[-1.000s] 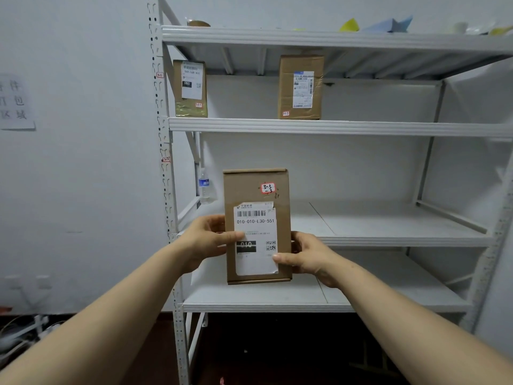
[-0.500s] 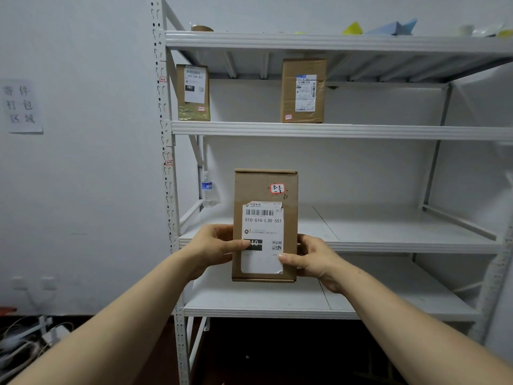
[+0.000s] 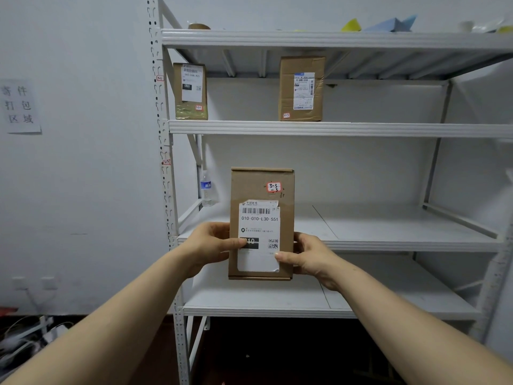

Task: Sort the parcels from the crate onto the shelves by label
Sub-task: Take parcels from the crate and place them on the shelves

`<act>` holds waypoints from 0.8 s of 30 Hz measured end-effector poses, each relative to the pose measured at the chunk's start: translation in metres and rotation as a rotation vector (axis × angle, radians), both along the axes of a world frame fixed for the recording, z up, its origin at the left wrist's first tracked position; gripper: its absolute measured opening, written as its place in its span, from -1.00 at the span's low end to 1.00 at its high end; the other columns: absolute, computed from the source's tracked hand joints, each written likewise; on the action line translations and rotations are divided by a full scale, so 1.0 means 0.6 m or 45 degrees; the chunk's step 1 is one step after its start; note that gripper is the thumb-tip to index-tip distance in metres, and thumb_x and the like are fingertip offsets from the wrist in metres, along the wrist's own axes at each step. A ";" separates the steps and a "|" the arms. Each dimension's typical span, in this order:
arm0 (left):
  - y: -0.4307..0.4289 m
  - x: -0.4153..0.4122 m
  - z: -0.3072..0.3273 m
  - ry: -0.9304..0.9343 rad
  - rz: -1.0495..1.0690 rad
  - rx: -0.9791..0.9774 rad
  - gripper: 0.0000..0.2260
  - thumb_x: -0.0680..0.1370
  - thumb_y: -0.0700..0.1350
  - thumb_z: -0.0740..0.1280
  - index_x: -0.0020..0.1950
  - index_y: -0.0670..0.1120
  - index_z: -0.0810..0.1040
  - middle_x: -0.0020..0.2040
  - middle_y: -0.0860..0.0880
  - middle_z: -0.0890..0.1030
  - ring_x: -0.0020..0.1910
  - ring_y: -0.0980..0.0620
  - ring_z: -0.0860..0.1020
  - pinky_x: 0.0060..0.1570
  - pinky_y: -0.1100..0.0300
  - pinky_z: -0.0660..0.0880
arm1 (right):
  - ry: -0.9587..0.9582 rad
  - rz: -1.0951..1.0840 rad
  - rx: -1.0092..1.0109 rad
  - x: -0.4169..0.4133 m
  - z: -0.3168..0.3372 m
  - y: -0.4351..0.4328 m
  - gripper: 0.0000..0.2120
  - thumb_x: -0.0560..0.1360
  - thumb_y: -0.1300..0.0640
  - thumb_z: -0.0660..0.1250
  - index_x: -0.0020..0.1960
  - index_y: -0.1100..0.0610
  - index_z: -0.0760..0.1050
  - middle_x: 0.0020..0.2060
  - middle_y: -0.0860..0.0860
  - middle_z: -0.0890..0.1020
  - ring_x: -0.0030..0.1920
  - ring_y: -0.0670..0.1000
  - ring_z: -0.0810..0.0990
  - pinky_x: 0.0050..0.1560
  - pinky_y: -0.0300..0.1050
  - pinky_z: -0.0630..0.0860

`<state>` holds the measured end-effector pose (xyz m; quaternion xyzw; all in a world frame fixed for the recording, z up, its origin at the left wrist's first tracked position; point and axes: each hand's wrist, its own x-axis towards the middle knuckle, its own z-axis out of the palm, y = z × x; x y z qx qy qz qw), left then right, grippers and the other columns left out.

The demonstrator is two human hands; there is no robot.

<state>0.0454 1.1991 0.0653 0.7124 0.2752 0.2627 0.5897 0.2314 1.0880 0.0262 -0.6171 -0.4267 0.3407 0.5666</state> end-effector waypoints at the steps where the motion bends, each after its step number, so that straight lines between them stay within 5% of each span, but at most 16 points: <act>1: -0.001 0.001 0.000 -0.001 -0.001 -0.003 -0.74 0.49 -0.30 0.39 0.18 -0.15 0.57 0.10 -0.10 0.65 0.08 -0.06 0.60 0.15 0.05 0.50 | -0.001 0.000 -0.001 0.001 0.000 -0.001 -0.59 0.47 0.33 0.39 0.28 0.13 0.42 -0.01 0.09 0.65 -0.04 0.06 0.63 -0.02 -0.03 0.60; 9: 0.001 0.011 0.000 -0.014 -0.004 -0.006 -0.76 0.50 -0.30 0.38 0.14 -0.12 0.57 0.05 -0.07 0.66 0.02 -0.01 0.60 0.13 0.08 0.50 | -0.009 -0.028 0.001 0.012 -0.002 0.000 -0.56 0.46 0.33 0.40 0.30 0.15 0.41 0.00 0.07 0.64 0.00 0.08 0.62 0.09 0.07 0.58; 13: 0.015 0.017 -0.004 -0.050 0.026 -0.022 -0.73 0.49 -0.29 0.39 0.19 -0.17 0.57 0.12 -0.09 0.65 0.11 -0.05 0.60 0.15 0.06 0.53 | -0.006 -0.083 0.019 0.030 -0.006 0.004 -0.34 0.40 0.31 0.48 0.42 0.23 0.29 0.10 0.16 0.61 0.09 0.09 0.62 0.15 0.04 0.57; 18: 0.022 0.029 -0.015 -0.079 0.046 -0.054 -0.71 0.51 -0.30 0.38 0.22 -0.19 0.56 0.11 -0.10 0.65 0.01 0.02 0.61 0.02 0.18 0.56 | -0.020 -0.041 0.051 0.039 -0.016 0.009 -0.60 0.45 0.40 0.38 0.27 0.27 0.45 -0.02 0.10 0.64 -0.09 -0.05 0.62 -0.05 -0.24 0.59; 24: 0.016 0.050 -0.082 -0.040 0.157 0.009 -0.69 0.52 -0.31 0.36 0.24 -0.08 0.53 -0.02 -0.08 0.66 -0.11 0.09 0.62 -0.09 0.31 0.57 | 0.036 -0.091 -0.054 0.050 -0.079 0.027 -0.55 0.39 0.45 0.42 0.22 0.23 0.39 -0.06 0.09 0.60 -0.09 0.04 0.60 -0.07 -0.10 0.58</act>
